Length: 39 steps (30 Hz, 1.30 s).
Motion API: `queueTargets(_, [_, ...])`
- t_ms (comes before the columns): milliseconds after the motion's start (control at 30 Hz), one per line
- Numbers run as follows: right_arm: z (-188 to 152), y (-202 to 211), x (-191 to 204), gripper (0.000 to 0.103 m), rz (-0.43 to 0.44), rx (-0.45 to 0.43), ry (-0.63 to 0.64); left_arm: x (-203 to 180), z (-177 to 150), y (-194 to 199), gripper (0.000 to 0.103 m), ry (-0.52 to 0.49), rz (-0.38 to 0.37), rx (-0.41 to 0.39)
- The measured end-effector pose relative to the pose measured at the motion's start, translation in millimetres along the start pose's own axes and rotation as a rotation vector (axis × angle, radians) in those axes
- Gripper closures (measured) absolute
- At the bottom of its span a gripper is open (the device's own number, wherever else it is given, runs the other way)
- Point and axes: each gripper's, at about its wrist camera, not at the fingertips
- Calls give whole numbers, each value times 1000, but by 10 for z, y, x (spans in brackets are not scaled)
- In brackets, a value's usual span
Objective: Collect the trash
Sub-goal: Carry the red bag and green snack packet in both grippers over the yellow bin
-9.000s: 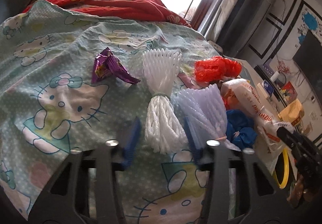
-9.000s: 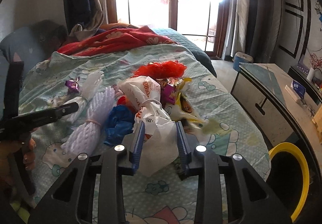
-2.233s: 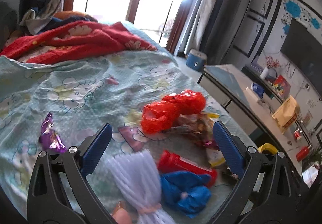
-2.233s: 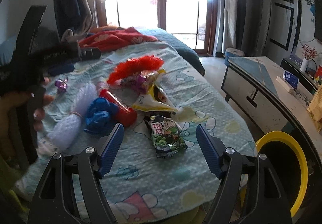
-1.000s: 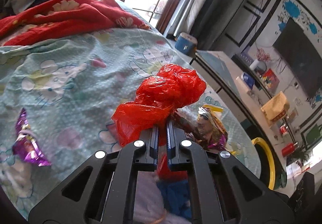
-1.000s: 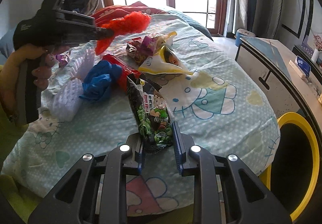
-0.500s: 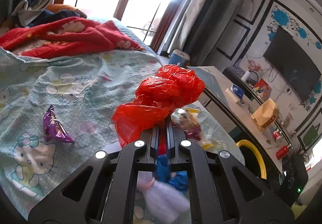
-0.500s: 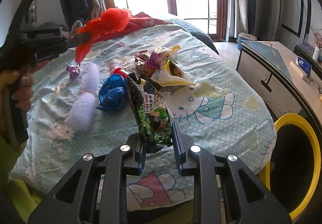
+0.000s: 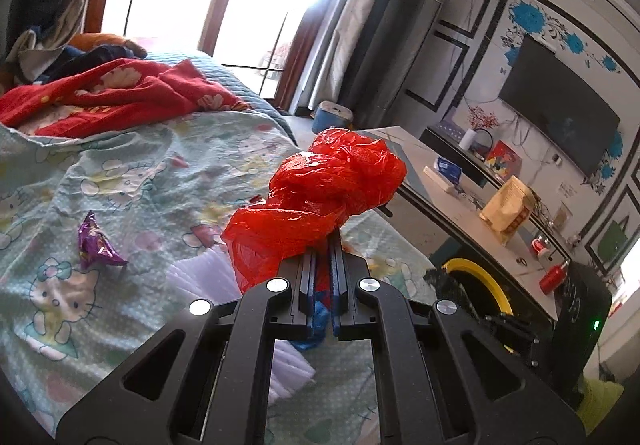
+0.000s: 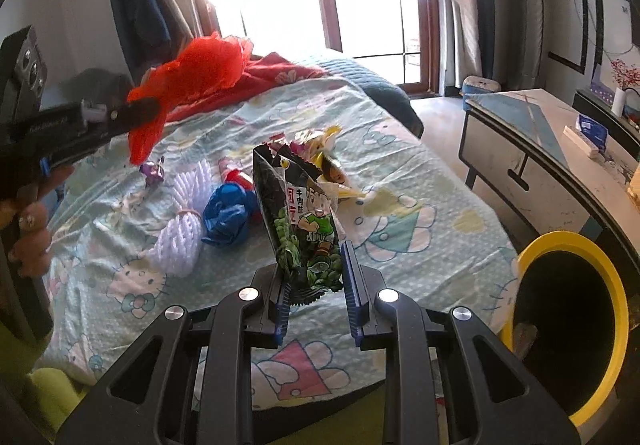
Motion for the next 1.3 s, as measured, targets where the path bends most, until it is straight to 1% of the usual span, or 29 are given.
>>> queueTargets(300, [50, 224, -179, 81, -27, -41, -42, -288, -92, 22, 101, -49, -33, 11])
queueTargets(667, [63, 451, -478, 81, -72, -77, -99, -602, -257, -92, 101, -116, -69, 52])
queueTargets(1300, [27, 772, -1270, 81, -199, -145, -267, -1203, -516, -420, 101, -249, -138, 137])
Point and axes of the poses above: each gripper's, at about its wrist camera, not at the fingertips, and y roughly against the way its jaws point, x to its left, z to its top, and after that the axes turned 4 degrees about -y, right-handed
